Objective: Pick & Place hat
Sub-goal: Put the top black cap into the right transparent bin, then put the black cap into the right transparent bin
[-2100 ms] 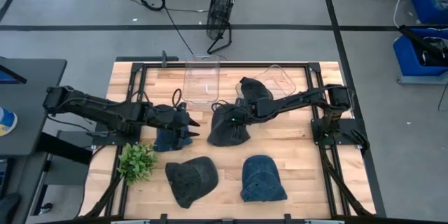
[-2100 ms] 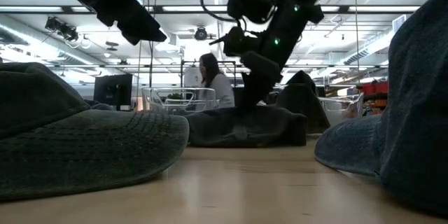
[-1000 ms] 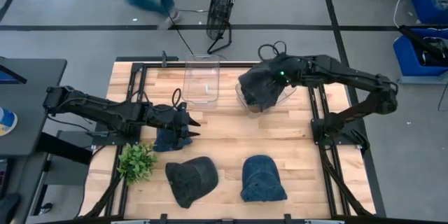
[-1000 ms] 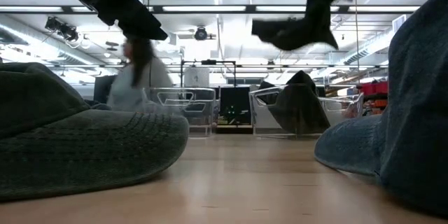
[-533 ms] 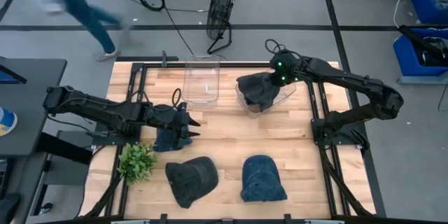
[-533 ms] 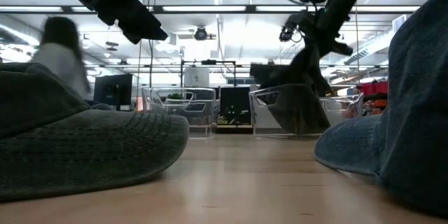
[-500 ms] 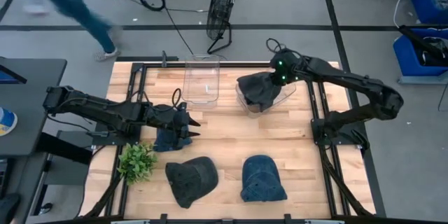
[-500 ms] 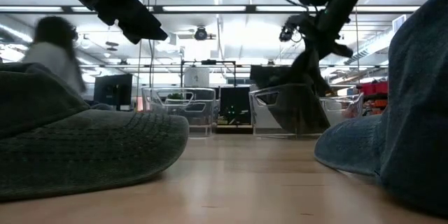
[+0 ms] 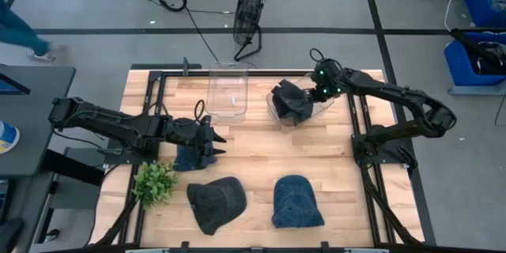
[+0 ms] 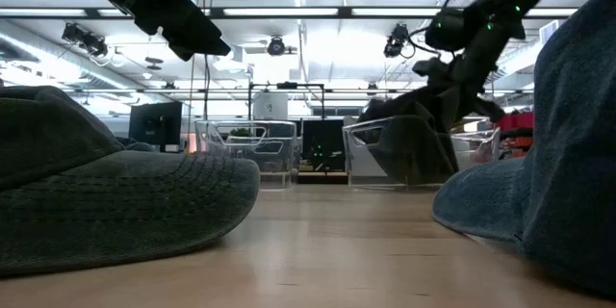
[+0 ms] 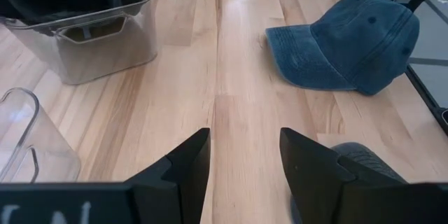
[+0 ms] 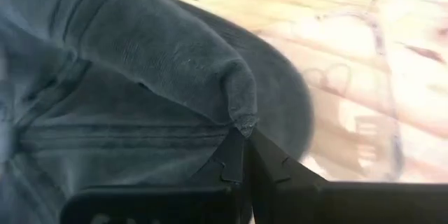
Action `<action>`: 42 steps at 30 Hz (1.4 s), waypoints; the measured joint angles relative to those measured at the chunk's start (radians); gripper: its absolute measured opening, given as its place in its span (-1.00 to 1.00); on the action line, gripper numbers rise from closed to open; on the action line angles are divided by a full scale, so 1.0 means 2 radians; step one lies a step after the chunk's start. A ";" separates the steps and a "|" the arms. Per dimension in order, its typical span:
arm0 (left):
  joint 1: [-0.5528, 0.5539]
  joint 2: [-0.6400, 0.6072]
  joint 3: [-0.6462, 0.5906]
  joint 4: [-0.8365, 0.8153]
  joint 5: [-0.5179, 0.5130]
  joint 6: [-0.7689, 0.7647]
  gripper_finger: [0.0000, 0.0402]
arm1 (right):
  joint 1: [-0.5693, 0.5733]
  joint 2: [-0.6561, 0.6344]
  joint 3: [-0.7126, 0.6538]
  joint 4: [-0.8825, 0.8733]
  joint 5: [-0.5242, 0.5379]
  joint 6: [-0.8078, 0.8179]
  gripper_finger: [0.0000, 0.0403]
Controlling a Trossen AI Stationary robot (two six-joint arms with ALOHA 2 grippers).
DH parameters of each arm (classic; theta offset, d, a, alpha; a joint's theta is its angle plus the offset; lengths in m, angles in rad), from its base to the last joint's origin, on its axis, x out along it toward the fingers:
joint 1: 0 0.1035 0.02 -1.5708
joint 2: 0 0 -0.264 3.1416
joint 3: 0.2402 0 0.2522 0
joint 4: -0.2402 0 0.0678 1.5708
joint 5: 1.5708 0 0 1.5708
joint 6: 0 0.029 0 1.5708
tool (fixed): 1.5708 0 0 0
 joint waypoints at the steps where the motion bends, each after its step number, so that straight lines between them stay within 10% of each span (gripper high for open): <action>1: 0.000 0.000 0.000 0.000 0.000 0.000 -0.12 | 0.000 0.000 -0.013 0.021 -0.002 0.000 -0.97; 16: 0.000 0.000 0.000 0.001 0.000 -0.001 -0.12 | 0.004 0.000 -0.042 0.072 -0.001 -0.027 -0.82; 27: 0.000 0.000 0.000 0.001 -0.003 0.004 -0.12 | 0.013 0.001 0.066 -0.016 -0.007 -0.099 -0.42; 42: -0.001 0.000 0.000 0.000 0.034 -0.011 -0.12 | 0.106 0.001 0.125 -0.058 -0.013 -0.080 -0.39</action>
